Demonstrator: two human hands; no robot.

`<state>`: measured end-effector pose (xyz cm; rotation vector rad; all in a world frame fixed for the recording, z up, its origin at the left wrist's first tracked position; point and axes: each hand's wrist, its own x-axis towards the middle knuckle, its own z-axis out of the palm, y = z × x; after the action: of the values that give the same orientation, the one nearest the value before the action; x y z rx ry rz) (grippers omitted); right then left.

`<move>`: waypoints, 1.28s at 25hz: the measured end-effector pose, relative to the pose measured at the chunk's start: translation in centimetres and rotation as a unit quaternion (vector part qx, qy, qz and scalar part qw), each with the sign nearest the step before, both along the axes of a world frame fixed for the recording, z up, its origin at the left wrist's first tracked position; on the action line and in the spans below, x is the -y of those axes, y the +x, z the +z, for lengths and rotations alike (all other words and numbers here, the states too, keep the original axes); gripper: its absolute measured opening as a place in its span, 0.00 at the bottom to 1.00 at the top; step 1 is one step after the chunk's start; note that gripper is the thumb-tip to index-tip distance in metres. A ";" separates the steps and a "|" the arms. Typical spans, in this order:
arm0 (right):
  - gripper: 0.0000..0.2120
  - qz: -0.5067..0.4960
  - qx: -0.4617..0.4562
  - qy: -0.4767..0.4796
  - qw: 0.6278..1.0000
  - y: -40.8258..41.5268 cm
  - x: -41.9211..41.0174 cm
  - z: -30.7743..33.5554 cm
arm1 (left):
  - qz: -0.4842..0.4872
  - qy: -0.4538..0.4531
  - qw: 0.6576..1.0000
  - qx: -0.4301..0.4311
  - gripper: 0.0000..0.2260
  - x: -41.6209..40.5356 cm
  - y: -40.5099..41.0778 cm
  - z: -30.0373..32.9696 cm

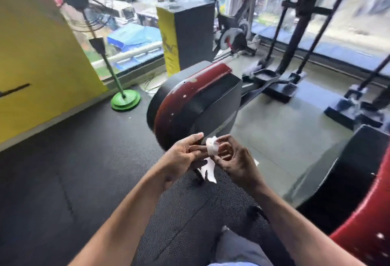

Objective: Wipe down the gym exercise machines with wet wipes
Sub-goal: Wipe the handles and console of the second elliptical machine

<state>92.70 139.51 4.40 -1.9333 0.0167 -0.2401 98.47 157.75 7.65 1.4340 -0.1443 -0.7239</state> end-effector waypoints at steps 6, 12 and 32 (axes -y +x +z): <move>0.09 -0.096 -0.077 0.283 0.951 6.3 7.8 -2.0 | -0.068 0.074 0.991 0.086 0.18 5.6 12.0 -3.1; 0.09 -0.200 -0.114 0.391 0.891 11.0 18.1 -1.7 | -0.239 -0.027 0.964 -0.109 0.20 17.3 16.5 -7.3; 0.32 -0.321 0.022 0.035 0.946 31.9 47.2 8.0 | -0.292 -0.092 0.951 0.054 0.03 55.1 42.5 0.2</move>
<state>124.55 92.34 12.44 -1.7990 0.6246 -0.7042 141.00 102.61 7.87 1.2541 -0.7259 -1.0798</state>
